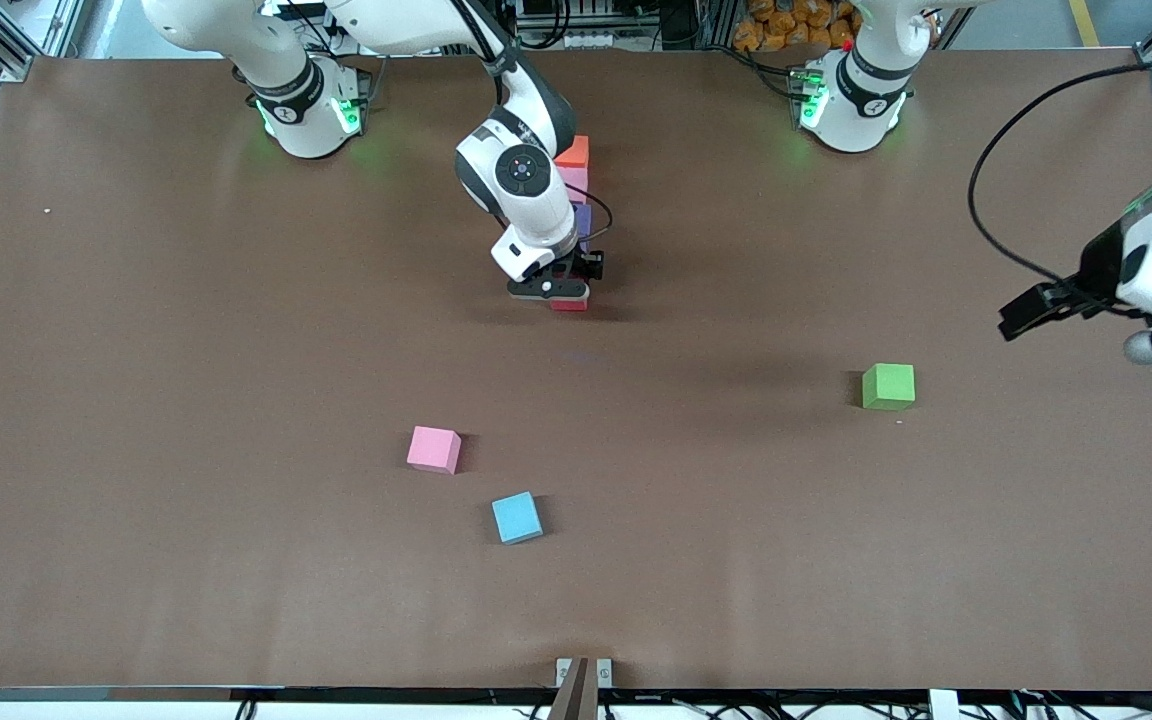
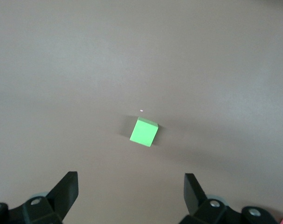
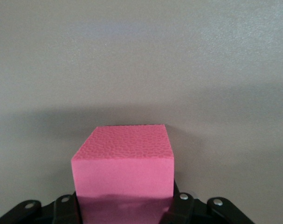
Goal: Arrange blocks into number 1
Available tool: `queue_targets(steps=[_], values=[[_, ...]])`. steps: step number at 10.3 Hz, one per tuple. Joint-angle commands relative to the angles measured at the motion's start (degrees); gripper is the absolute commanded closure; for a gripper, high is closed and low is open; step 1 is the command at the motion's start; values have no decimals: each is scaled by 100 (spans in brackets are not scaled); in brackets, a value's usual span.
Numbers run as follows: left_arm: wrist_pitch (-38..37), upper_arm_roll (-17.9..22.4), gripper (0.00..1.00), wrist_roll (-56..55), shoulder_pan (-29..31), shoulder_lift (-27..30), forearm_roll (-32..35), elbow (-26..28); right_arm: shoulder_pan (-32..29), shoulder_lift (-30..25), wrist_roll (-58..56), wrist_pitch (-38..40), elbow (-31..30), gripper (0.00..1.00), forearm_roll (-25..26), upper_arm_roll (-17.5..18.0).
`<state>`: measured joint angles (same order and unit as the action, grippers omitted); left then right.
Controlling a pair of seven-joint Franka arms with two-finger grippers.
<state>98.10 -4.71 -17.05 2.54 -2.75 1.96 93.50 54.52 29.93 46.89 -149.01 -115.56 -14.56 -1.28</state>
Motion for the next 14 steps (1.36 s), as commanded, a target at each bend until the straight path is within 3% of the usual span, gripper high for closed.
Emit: queue_targets(steps=[1, 3, 5, 7, 9, 11, 14], values=[[-553, -12, 0, 604, 45, -6, 24, -568, 67, -5, 136, 30, -11, 38, 94, -65], [-896, -38, 0, 685, 36, 38, 6, -727, 24, -110, 206, 30, -98, 0, 94, -65], [-1248, -39, 0, 773, 1, 56, -230, -921, -326, -626, 224, 90, -247, 0, 94, -56], [-1267, 57, 0, 991, -61, 161, -293, -930, -870, -1215, 180, 633, -266, 0, 224, -65], [-1267, 495, 0, 1300, -427, 144, -337, -939, -1652, -1804, 154, 1458, -178, 0, 1205, -39], [-1259, 542, 0, 1274, -553, 117, -320, -947, -2408, -2210, -318, 2276, 137, 0, 1640, -4], [-1267, 533, 0, 1265, -676, 108, -328, -1044, -3472, -2413, -1425, 3637, 1102, 0, 1641, 23]])
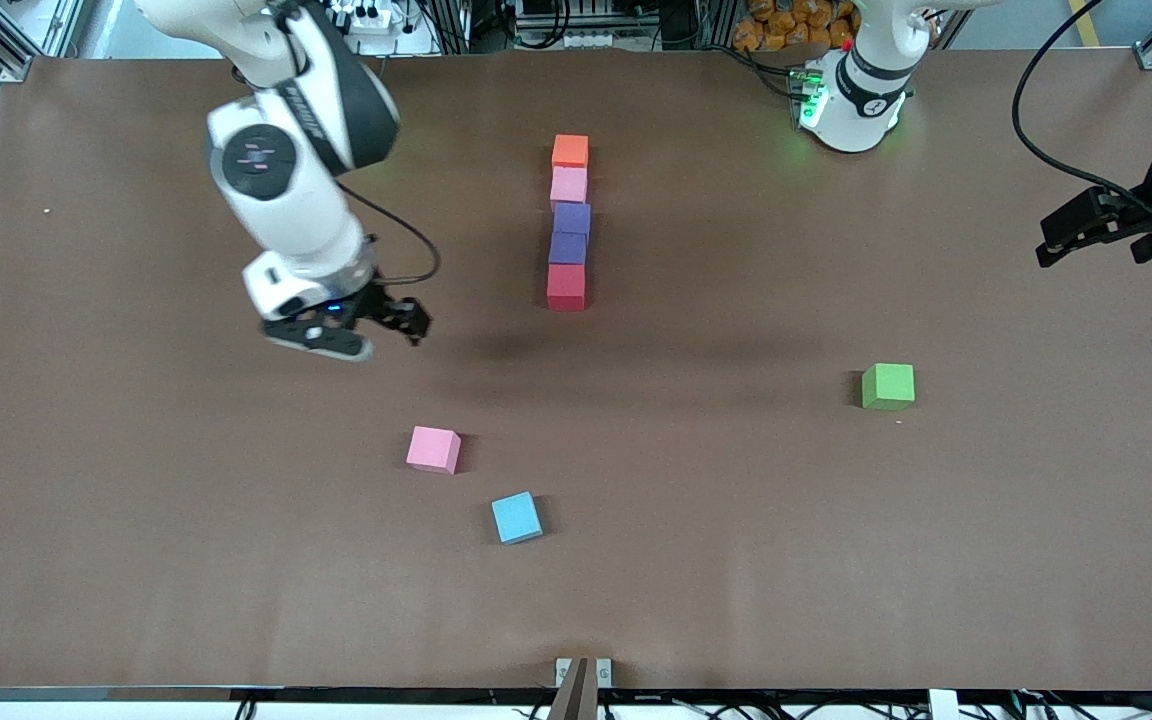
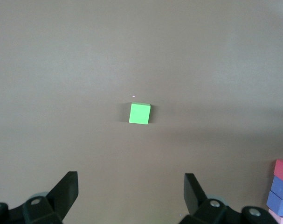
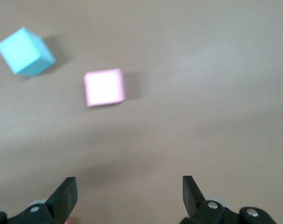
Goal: Arrange blocks into number 1
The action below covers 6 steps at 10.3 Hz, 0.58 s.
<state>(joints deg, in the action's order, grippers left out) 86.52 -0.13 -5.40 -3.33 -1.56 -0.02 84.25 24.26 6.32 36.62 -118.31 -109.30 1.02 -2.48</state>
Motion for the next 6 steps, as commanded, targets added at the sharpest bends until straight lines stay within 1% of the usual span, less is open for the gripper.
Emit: queue_targets(steps=[1, 2, 4, 6], values=[[-109, 5, 0, 101, -106, -11, -112, -128, -753, -43, -793, 1059, 880, 0, 92, 143], [-109, -30, 0, 84, -106, -11, -77, -119, -1035, -8, -1136, 1464, 1232, 0, 83, 143], [-109, -118, 0, 40, -106, -2, -42, -119, -1440, -43, -1638, 1766, 1603, 0, 92, 134], [-109, -136, 0, 39, -98, 41, -50, -119, -1529, -130, -1912, 2003, 1849, 0, 118, 47]])
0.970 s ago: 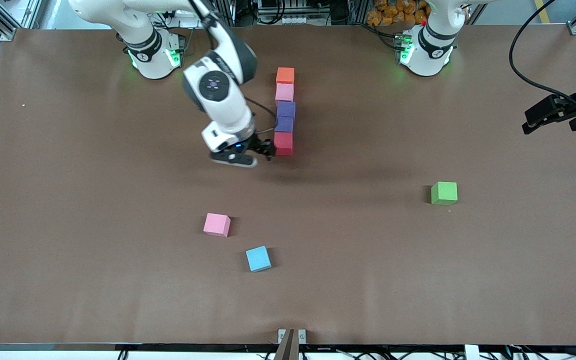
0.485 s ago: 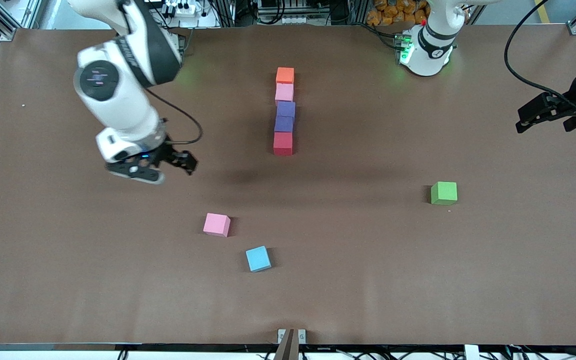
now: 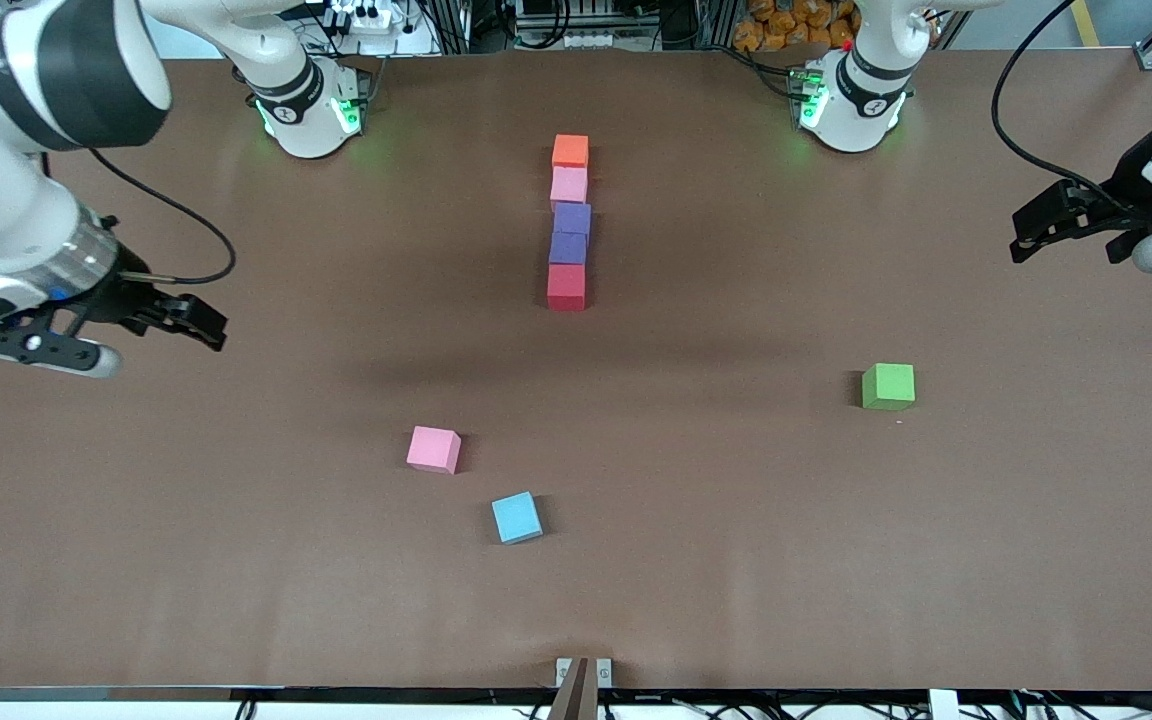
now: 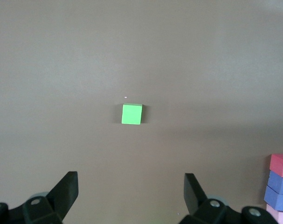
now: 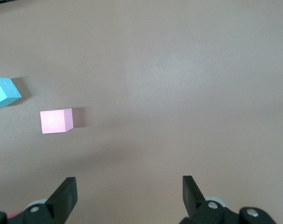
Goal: Arrange blocks into number 1
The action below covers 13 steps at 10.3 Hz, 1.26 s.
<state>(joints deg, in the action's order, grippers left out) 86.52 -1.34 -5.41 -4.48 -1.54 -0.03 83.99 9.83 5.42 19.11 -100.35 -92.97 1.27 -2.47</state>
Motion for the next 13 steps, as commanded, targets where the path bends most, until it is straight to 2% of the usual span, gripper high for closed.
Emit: queue_targets(steps=[1, 2, 13], values=[[-109, -15, 0, 40, 17, 40, -50, -93, -52, -49, -328, 217, 287, 0, 93, -155], [-204, -6, 0, 40, 17, 49, -32, -102, -52, -41, -486, 235, 384, 0, 84, -235], [-355, -15, 0, 31, 17, 145, -24, -102, -52, 91, -487, 367, 429, 0, -4, -210]])
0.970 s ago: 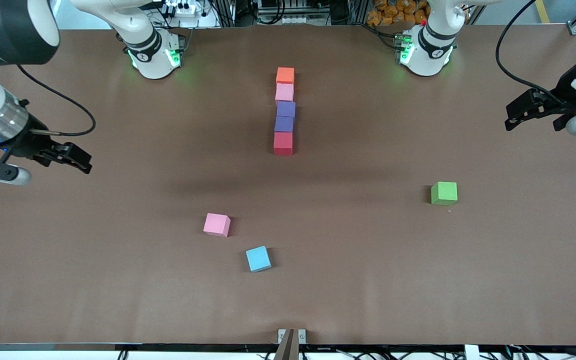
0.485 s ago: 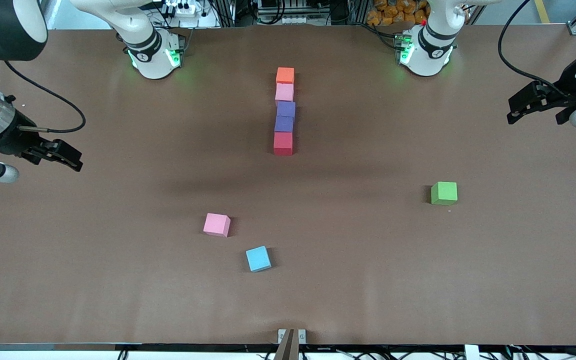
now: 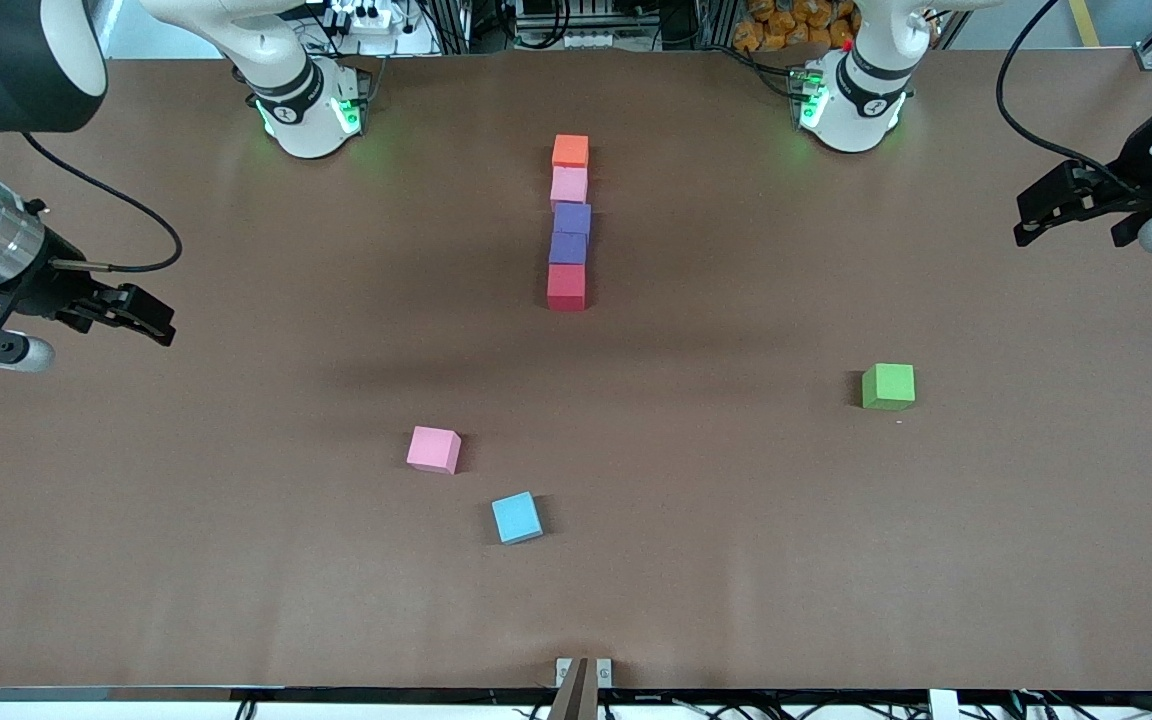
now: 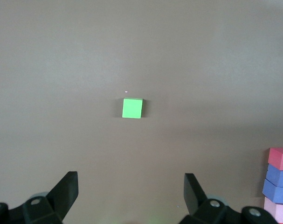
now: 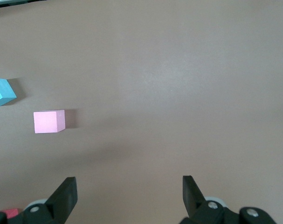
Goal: Arrange blocks into number 1
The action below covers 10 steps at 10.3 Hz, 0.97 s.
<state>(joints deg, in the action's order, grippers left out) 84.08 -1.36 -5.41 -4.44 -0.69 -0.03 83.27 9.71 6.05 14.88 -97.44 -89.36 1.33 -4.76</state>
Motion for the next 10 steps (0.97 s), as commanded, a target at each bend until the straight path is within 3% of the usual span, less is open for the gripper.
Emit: queue_targets(steps=[1, 7, 10], values=[[-111, -13, 0, 31, 22, 60, -24, -31, -48, 54, -64, 76, 68, 0, -9, 19], [-111, -4, 0, 31, 14, 60, -32, -31, -74, -7, -73, 93, 68, 0, -9, 19], [-111, -4, 0, 31, 22, 60, -41, -31, -57, -86, -3, 793, 452, 0, -9, 19]])
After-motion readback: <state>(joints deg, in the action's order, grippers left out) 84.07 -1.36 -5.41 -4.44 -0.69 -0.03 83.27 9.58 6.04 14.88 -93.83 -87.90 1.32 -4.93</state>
